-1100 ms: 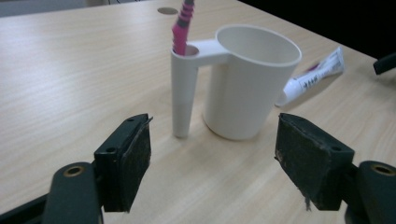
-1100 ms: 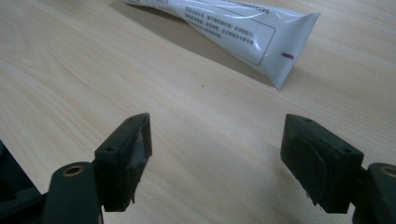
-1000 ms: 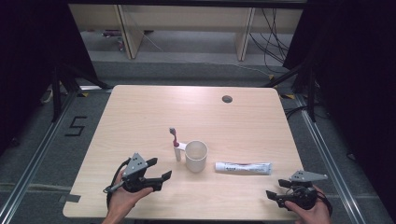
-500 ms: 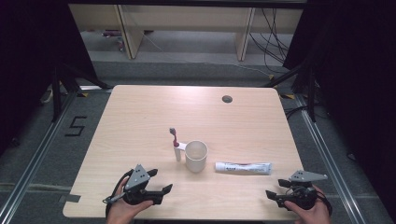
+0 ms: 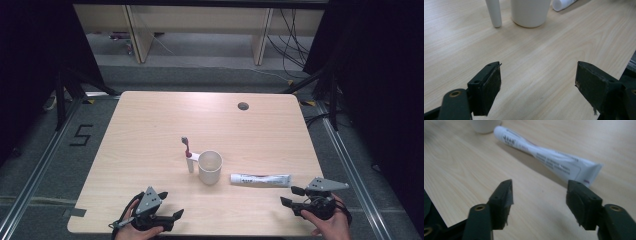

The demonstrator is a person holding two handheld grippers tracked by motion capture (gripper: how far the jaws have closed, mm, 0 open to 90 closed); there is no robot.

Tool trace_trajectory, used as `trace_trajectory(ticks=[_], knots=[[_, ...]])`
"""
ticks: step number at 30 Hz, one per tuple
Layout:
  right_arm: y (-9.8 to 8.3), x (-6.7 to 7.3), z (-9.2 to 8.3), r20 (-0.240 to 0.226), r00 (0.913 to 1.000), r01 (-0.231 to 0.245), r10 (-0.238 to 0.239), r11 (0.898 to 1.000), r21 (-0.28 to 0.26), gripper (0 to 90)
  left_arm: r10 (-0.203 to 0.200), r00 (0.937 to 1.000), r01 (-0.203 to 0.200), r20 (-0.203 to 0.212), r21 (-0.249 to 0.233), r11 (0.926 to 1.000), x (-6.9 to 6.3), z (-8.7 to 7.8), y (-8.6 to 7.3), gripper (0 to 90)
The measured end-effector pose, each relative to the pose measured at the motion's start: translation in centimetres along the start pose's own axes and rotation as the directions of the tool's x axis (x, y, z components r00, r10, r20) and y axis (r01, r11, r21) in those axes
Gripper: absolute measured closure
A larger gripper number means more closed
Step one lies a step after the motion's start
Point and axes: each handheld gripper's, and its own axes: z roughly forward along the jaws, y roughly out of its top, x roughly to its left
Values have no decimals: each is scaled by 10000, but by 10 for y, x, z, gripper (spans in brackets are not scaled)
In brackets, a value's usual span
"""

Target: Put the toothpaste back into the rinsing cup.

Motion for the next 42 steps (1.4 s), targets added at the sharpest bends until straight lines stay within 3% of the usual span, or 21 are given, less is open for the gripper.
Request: trace_trajectory(ticks=[1,2,3,5,6,8,14,17,19,20,22,24,25,28,30,32,35,36,40,41,42], knots=[[0,0,0,0,10000,0,0,10000,0,408,0,10000,0,0,0,10000,0,0,0,206],[3,4,-1,13,10000,-60,60,9999,-128,469,2,10000,-2,-24,-117,9999,-1,0,0,206],[8,8,1,22,9994,360,-359,9988,-326,547,-4,10000,3,-70,-196,9998,-2,0,0,206],[10,10,2,5,9993,381,-381,9989,-267,587,-25,9999,23,-108,-201,9998,-2,0,0,205],[15,12,5,93,9977,675,-672,9968,-422,668,47,10000,-47,-69,-7,10000,-1,1,-1,205],[20,15,10,107,9977,669,-665,9969,-420,742,57,9999,-57,-87,5,10000,-1,2,-1,204],[39,21,33,-6,9932,1166,-1167,9925,-364,879,5,9999,-5,-101,22,10000,-1,3,-2,205],[51,26,46,-85,9890,1475,-1479,9885,-323,900,-36,10000,36,-89,19,10000,-1,3,-2,205],[54,29,49,-159,9907,1344,-1349,9905,-284,900,97,9999,-95,-114,131,9999,0,3,-2,205],[61,31,58,-118,9884,1512,-1516,9882,-258,900,225,9996,-220,-176,261,9994,0,2,-2,204],[66,34,66,-131,9906,1359,-1361,9907,-89,900,14,10000,-13,-94,79,10000,-2,3,-2,205],[69,34,71,-163,9890,1471,-1472,9891,-103,900,28,10000,-27,-92,83,10000,-2,3,-2,205],[74,37,79,-75,9899,1415,-1416,9899,-64,900,221,9996,-217,-159,232,9995,1,3,-2,205],[83,41,92,-95,9920,1262,-1261,9919,170,900,22,10000,-21,-86,90,10000,-2,3,-2,205],[85,41,96,-53,9896,1441,-1441,9895,129,900,48,10000,-47,-73,70,10000,-1,3,-2,205],[89,44,105,-145,9922,1244,-1239,9917,319,900,59,9999,-59,-107,65,10000,-1,3,-2,205],[93,48,123,-10,9862,1657,-1658,9849,504,900,209,9998,-208,-73,217,9995,-1,3,-2,205],[95,51,126,26,9887,1494,-1497,9871,569,900,6,10000,-6,-63,48,10000,-3,4,-2,204],[100,53,133,54,9881,1526,-1535,9851,795,900,19,10000,-19,-21,41,10000,-3,4,-3,204],[101,54,138,81,9883,1506,-1520,9841,944,900,213,9998,-212,-58,245,9995,-1,3,-2,205],[101,55,142,176,9884,1487,-1506,9855,815,899,15,10000,-15,-42,74,10000,-2,4,-2,204]])
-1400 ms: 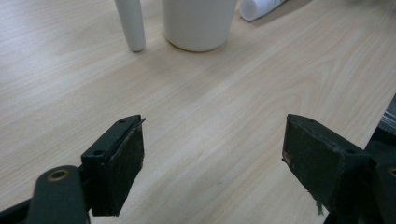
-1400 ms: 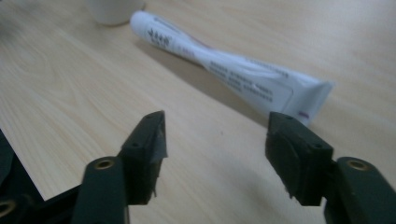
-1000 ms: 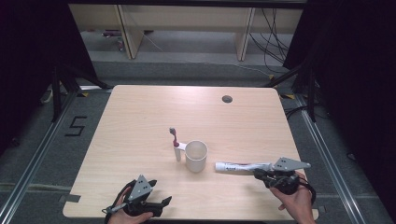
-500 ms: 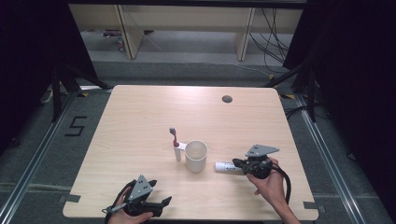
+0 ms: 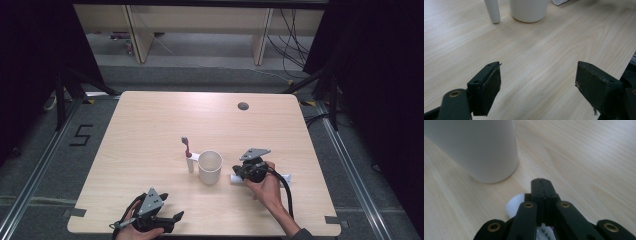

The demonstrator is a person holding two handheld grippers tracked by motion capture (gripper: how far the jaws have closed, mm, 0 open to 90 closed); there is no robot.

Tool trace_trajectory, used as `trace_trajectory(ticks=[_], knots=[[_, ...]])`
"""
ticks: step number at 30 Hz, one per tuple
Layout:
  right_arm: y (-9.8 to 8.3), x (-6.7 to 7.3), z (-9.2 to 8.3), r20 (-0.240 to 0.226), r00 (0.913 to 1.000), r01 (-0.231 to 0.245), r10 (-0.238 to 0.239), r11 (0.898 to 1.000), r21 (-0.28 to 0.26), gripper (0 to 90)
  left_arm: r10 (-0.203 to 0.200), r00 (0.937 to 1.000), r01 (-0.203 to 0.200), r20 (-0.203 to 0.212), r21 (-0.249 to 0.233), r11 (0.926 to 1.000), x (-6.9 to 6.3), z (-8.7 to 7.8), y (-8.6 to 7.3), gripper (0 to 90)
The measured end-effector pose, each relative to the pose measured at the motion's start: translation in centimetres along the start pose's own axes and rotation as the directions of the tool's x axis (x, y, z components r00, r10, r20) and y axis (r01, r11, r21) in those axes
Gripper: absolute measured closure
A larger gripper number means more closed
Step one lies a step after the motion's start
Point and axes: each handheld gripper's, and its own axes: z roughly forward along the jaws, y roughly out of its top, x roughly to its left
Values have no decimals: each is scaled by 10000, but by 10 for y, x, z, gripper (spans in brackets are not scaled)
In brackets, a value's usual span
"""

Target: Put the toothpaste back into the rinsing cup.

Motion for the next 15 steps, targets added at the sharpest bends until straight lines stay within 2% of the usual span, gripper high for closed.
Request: trace_trajectory(ticks=[1,3,4,6,7,8,9,10,11,15], knots=[[1,-2,1,-56,9995,297,-296,9994,172,899,0,10000,0,0,0,10000,0,0,0,205],[0,-1,3,-8,9995,305,-305,9995,25,899,13,10000,-13,-6,29,10000,-1,0,0,205],[0,1,3,-46,9996,267,-266,9996,68,900,238,9997,-237,-55,162,9996,1,-1,0,205],[0,3,-1,-187,9991,399,-393,9988,288,900,97,10000,-96,-22,87,9999,0,-1,0,205],[-1,4,-1,-204,9992,337,-333,9992,213,900,246,9997,-244,-63,192,9995,1,-1,0,204],[-2,4,-3,-436,9981,447,-434,9986,290,900,115,9999,-115,28,66,9999,0,-1,0,205],[-3,7,-6,-521,9983,282,-263,9990,349,900,103,9999,-103,57,51,9999,-1,-1,0,204],[-5,9,-7,-581,9979,320,-295,9986,428,899,105,9999,-105,64,62,9999,-1,-1,0,205],[-6,10,-7,-631,9959,670,-654,9975,224,900,83,10000,-83,55,58,9999,-1,0,0,205],[-13,18,-14,-1064,9906,922,-856,9940,589,900,267,9996,-268,60,214,9994,0,-2,0,205]])
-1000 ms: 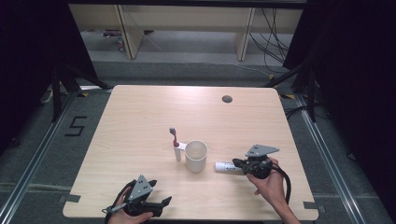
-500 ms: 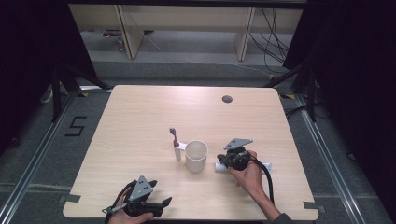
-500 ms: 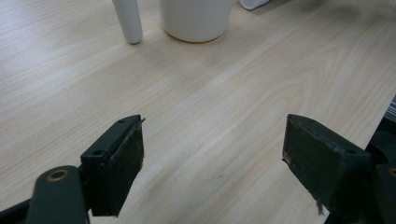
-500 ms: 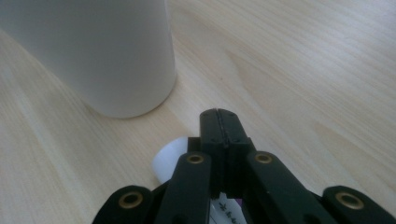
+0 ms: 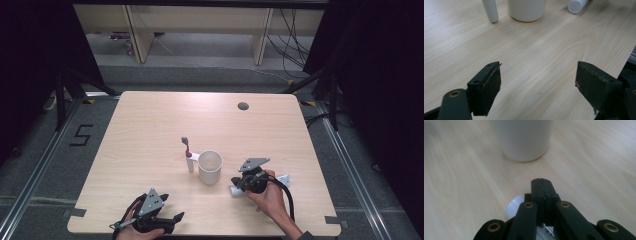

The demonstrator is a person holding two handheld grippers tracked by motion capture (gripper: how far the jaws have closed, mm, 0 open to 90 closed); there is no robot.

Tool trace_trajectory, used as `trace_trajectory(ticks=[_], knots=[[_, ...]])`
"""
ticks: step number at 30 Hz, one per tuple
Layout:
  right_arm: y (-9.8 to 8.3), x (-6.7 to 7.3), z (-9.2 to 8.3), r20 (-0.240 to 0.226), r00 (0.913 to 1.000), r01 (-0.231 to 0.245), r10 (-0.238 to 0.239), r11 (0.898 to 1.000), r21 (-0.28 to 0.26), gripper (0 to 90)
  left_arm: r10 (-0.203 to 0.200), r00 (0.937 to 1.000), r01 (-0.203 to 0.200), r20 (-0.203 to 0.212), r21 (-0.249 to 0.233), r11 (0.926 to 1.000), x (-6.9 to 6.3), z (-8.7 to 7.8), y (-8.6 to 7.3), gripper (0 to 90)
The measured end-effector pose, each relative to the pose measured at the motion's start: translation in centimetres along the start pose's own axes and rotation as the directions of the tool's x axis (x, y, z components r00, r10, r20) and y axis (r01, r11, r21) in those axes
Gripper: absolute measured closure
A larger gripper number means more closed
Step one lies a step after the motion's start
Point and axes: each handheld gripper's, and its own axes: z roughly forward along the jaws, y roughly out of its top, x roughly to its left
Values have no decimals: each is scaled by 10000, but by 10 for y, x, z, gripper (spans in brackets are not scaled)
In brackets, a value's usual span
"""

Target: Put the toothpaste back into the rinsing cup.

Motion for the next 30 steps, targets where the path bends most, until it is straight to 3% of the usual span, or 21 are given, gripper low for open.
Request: trace_trajectory(ticks=[5,7,9,10,11,13,14,16,18,20,22,24,27,29,30], knots=[[-11,13,-7,-369,9986,379,-375,9992,108,900,-40,10000,40,17,-41,10000,0,0,-1,205],[-17,20,-13,-511,9985,203,-189,9994,277,899,-56,10000,56,-17,-19,10000,0,0,0,204],[-24,24,-17,-716,9961,545,-518,9979,351,899,-53,10000,53,11,-25,10000,0,1,0,204],[-27,27,-20,-672,9975,241,-206,9984,515,900,-159,9999,160,34,-113,9998,-1,1,-1,205],[-30,28,-22,-943,9945,505,-460,9976,464,900,-142,9999,142,19,-101,9998,-1,1,-1,205],[-38,30,-27,-899,9950,477,-427,9974,542,899,-68,10000,68,6,28,10000,0,1,0,205],[-41,29,-30,-1189,9912,641,-578,9967,500,899,-47,10000,47,4,52,10000,0,1,0,205],[-48,31,-37,-1156,9921,558,-479,9963,661,899,-237,9997,238,31,-134,9996,-2,3,-1,205],[-51,31,-40,-1231,9903,716,-640,9957,583,899,-109,9999,110,11,-16,9999,-1,2,-1,205],[-61,32,-50,-1160,9929,355,-266,9965,753,899,-51,10000,51,-61,82,10000,-1,2,-1,205],[-64,31,-52,-1152,9926,446,-379,9974,561,899,-210,9998,210,21,-43,9998,-2,3,-1,205],[-69,29,-56,-1210,9917,504,-427,9969,611,899,-121,9999,121,-25,-12,9999,-1,3,-1,205],[-78,26,-65,-972,9951,246,-189,9980,583,897,-25,10000,25,-63,87,10000,0,2,-1,205],[-81,25,-70,-817,9966,118,-68,9981,608,895,-182,9998,182,14,-5,9998,-2,3,-1,205],[-81,25,-70,-817,9966,118,-68,9981,608,895,-29,10000,29,-51,78,10000,0,2,-1,205]])
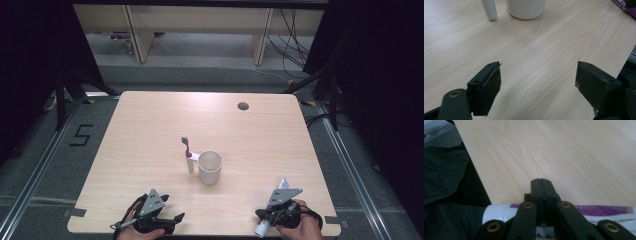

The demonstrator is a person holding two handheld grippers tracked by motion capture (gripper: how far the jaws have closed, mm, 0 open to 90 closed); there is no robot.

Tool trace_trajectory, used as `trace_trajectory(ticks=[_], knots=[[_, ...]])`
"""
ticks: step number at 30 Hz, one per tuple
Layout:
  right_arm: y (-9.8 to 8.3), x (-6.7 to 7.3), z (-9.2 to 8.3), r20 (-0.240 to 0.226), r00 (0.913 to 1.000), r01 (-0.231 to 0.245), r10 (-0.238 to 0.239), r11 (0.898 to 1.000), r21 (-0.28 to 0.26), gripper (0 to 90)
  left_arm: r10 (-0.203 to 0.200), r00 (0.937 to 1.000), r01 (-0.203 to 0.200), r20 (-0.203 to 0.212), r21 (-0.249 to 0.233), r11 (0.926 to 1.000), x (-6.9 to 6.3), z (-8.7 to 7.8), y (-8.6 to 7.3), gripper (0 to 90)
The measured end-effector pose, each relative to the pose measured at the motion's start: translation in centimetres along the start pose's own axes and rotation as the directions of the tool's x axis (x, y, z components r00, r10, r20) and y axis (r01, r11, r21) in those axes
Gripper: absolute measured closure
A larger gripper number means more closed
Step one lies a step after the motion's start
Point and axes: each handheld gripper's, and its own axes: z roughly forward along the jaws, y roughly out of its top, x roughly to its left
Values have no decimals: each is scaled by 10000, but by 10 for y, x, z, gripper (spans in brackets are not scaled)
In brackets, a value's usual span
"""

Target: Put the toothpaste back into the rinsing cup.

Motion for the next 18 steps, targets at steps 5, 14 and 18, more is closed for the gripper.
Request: trace_trajectory(ticks=[5,14,18], knots=[[-7,-3,-8,106,9997,-218,220,9996,-153,888,-182,9998,182,65,-70,9998,-2,1,0,205],[-12,-11,-31,862,9732,-2059,2130,9749,-844,554,-157,9998,157,91,-31,9999,-2,0,0,205],[-15,-14,-41,1156,9306,-3362,3474,9359,-1056,390,-100,9999,101,36,-63,9999,-1,0,0,205]])
